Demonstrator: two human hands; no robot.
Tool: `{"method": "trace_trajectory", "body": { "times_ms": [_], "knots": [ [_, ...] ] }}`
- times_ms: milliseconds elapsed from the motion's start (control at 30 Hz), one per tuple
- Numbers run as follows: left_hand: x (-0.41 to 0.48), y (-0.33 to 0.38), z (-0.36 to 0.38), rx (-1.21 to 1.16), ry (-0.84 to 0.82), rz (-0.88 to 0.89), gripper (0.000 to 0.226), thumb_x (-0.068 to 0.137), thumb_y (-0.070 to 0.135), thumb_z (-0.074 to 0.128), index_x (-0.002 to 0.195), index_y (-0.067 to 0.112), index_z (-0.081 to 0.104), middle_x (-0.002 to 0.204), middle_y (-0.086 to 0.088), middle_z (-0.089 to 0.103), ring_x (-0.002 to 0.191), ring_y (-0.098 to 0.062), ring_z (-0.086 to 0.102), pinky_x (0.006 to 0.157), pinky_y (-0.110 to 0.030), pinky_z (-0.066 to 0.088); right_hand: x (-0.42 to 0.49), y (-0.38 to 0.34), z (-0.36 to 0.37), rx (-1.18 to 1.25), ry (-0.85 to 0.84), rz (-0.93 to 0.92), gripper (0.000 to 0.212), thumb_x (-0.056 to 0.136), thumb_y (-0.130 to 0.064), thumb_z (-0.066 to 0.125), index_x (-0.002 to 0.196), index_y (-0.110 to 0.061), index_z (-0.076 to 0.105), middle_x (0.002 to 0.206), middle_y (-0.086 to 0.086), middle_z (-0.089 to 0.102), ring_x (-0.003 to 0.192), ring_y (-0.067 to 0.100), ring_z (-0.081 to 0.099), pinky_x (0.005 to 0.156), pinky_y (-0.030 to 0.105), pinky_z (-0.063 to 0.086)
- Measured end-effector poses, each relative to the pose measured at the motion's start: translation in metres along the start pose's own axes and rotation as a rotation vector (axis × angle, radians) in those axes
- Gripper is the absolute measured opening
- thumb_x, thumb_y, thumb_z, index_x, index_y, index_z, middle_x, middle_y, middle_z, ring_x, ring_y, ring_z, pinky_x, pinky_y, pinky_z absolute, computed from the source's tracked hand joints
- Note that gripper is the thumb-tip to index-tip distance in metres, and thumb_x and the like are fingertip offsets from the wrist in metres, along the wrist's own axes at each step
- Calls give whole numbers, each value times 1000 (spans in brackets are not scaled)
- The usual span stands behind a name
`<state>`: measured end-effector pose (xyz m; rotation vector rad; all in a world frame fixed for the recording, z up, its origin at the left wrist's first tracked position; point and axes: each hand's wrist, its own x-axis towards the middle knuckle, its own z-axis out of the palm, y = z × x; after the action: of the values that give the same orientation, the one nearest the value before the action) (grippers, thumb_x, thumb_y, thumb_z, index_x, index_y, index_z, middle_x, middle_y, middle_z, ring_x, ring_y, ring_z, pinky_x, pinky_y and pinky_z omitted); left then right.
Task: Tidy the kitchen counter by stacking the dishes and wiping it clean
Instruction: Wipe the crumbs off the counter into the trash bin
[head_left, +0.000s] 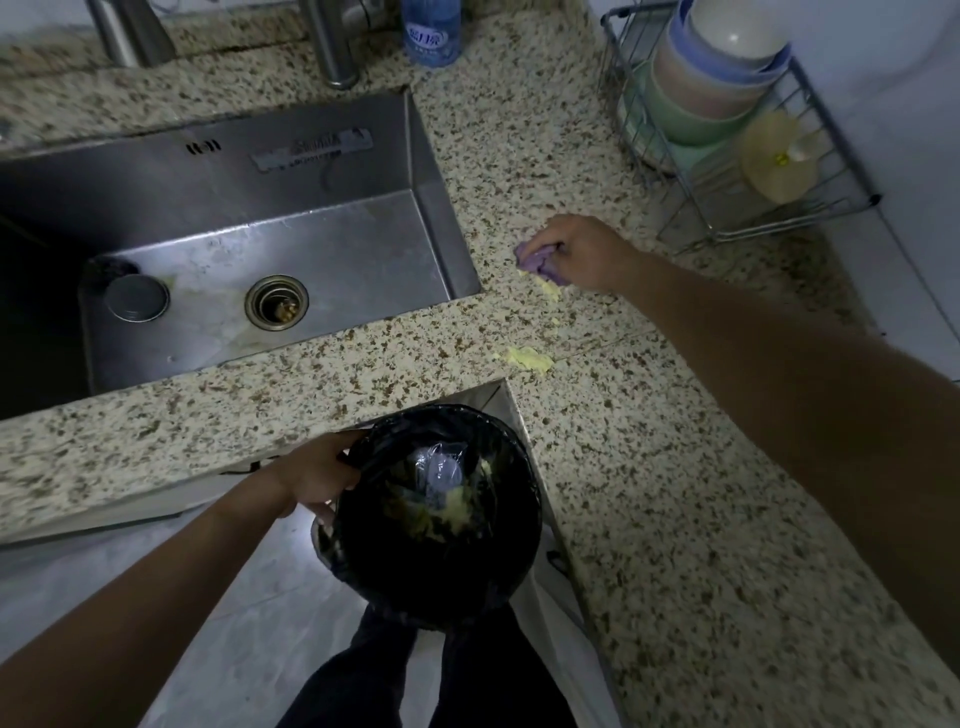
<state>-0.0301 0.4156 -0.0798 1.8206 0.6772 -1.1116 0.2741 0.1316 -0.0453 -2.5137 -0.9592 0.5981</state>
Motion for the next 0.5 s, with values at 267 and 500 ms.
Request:
{"method": "trace_trajectory", "body": {
  "times_ms": [267,500],
  "knots": [
    [5,-2,1,-1,-10,27,55,101,2,54,149,27,46,116,4,61,90,-19,70,65,-42,65,50,15,-57,96,198,168,25,96,1,58,115,-3,74,95,0,73,80,3,63,75,12,49],
    [17,-10,5,-40,-9,-5,55,102,0,52,140,39,44,113,9,64,85,-27,73,60,-37,62,124,42,-70,729,567,261,52,92,20,33,57,-19,30,44,-5,26,37,10,33,42,23,32]
  ]
}}
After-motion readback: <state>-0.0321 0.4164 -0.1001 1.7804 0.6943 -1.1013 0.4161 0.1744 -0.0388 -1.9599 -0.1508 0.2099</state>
